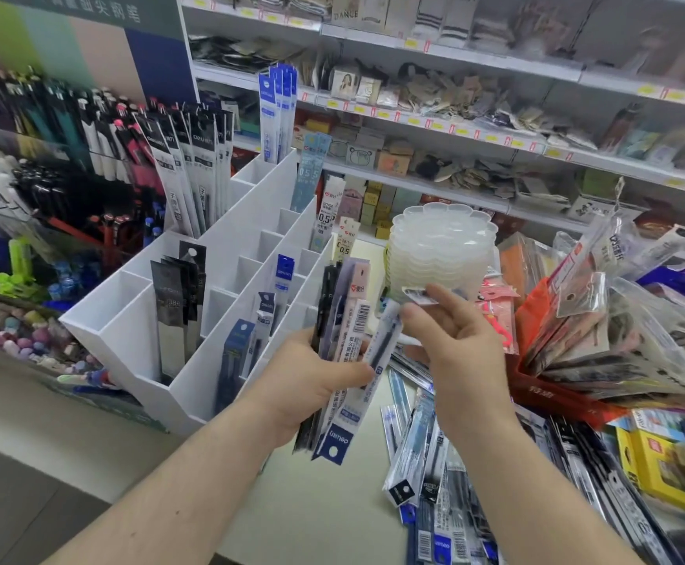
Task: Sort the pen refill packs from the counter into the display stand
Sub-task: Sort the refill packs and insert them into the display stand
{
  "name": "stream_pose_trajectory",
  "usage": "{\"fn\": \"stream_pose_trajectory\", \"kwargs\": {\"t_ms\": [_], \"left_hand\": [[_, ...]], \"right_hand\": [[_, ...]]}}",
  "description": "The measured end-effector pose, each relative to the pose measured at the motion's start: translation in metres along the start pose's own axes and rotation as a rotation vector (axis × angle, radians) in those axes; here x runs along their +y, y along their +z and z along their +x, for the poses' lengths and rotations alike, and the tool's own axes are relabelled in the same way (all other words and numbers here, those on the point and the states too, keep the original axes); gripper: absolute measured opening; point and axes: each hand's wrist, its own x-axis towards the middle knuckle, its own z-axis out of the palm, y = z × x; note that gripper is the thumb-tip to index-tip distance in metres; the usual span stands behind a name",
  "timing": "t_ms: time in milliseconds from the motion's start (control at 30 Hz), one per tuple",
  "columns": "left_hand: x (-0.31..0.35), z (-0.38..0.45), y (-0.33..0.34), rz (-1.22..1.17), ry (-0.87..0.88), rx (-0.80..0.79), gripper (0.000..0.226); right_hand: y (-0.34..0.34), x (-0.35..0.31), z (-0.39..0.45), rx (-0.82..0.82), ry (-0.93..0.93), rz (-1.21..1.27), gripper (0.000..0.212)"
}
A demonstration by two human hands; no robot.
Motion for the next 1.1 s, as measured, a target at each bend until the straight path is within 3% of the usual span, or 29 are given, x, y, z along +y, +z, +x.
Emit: {"fn": "stream_pose_trajectory", "kwargs": {"t_ms": [167,267,333,433,500,567,667,733,833,967,1100], "left_hand": [[-0.001,-0.002,0.005,-0.051,0.022,-0.038,0.02],[-0.009,0.007,-0.001,-0.227,0.059,0.116,0.012],[-0.014,0.009,0.001,-0.207,0.147,0.202,0.017],[-0.019,0.004,0.019,-0.166,0.249,0.202,0.023],[-0.016,0.0,0.033,-0.198,0.305,0.153,0.024],[-0.011,0.001,0.044,-0.239,0.355,0.128,0.025],[-0.006,0.011,0.047,-0.315,0.358,0.274,0.02],[-0.003,0.018,0.04,-0.333,0.336,0.339,0.019],[0.004,0.026,0.018,-0.304,0.212,0.304,0.015],[0.01,0.027,-0.003,-0.291,0.039,0.168,0.026],[0.008,0.022,0.001,-0.298,-0.017,0.125,0.031]], "right_hand": [[0.006,0.007,0.011,-0.011,0.237,0.193,0.042],[0.004,0.004,0.018,0.124,0.338,0.398,0.031],[0.004,0.005,0.021,0.201,0.41,0.54,0.02],[0.013,0.019,0.027,0.28,0.468,0.598,0.018],[0.023,0.029,0.028,0.296,0.433,0.604,0.019],[0.03,0.032,0.025,0.345,0.364,0.612,0.037],[0.034,0.024,0.012,0.371,0.267,0.565,0.054],[0.028,0.02,0.008,0.356,0.22,0.459,0.04],[0.008,0.01,0.001,0.331,0.12,0.198,0.016],[-0.013,0.0,-0.015,0.115,-0.125,0.062,0.006],[-0.009,0.009,-0.024,-0.177,-0.206,-0.124,0.029]]}}
